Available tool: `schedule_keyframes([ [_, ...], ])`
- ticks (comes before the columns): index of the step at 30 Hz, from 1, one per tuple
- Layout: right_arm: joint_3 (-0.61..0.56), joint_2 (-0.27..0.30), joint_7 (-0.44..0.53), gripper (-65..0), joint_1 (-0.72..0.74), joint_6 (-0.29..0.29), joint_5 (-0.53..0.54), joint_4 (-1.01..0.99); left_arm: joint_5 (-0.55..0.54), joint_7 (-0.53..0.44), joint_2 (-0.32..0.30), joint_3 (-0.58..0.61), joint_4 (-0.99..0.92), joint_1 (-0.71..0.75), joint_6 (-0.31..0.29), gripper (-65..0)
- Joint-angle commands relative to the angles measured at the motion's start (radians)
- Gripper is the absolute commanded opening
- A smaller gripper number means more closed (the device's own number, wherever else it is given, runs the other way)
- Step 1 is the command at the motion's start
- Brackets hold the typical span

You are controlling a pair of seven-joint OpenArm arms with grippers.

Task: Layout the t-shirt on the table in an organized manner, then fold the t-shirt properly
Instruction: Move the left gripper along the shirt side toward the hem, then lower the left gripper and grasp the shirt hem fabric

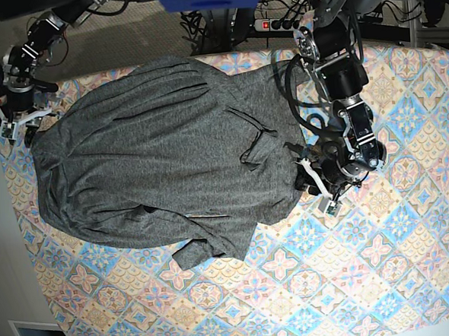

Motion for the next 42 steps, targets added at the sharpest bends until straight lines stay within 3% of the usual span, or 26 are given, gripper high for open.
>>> schedule_keyframes([
  [1, 0.003, 0.017, 0.027, -41.5, 0.006, -0.007, 0.014, 0.015, 0.093, 0.078, -0.014, -0.003, -0.004, -0.002, 0.055, -35.9],
  [5, 0.004, 0.017, 0.027, -41.5, 0.003, -0.007, 0.014, 0.015, 0.093, 0.079, -0.020, -0.003, -0.003, -0.001, 0.055, -25.3],
  [11, 0.004, 0.017, 0.027, -41.5, 0.003, -0.007, 0.014, 0.015, 0.087, 0.082, -0.036, -0.004, 0.036, -0.001, 0.055, -19.3],
  [15, 0.004, 0.017, 0.027, -41.5, 0.003, -0.007, 0.012, 0.015, 0.059, 0.124, -0.034, -0.004, 0.171, 0.032, 0.055, -18.9],
  [21, 0.003, 0.017, 0.027, -41.5, 0.008, -0.007, 0.012, 0.018, -0.168, 0.136, -0.033, 0.003, 0.401, 0.095, 0.055, -18.9],
  [24, 0.003, 0.017, 0.027, -41.5, 0.008, -0.007, 0.012, 0.020, -0.224, 0.148, -0.031, 0.016, 0.439, 0.096, 0.055, -18.9],
  [29, 0.003, 0.017, 0.027, -41.5, 0.009, -0.007, 0.012, 0.017, -0.237, 0.179, -0.013, 0.080, 0.444, 0.064, 0.055, -18.9],
  [37, 0.003, 0.017, 0.027, -41.5, 0.006, -0.007, 0.012, 0.017, -0.237, 0.177, 0.067, 0.200, 0.438, -0.042, 0.055, -18.9],
  [42, 0.004, 0.017, 0.027, -41.5, 0.000, -0.007, 0.012, 0.024, -0.238, 0.170, 0.110, 0.279, 0.263, -0.183, 0.055, -18.9],
])
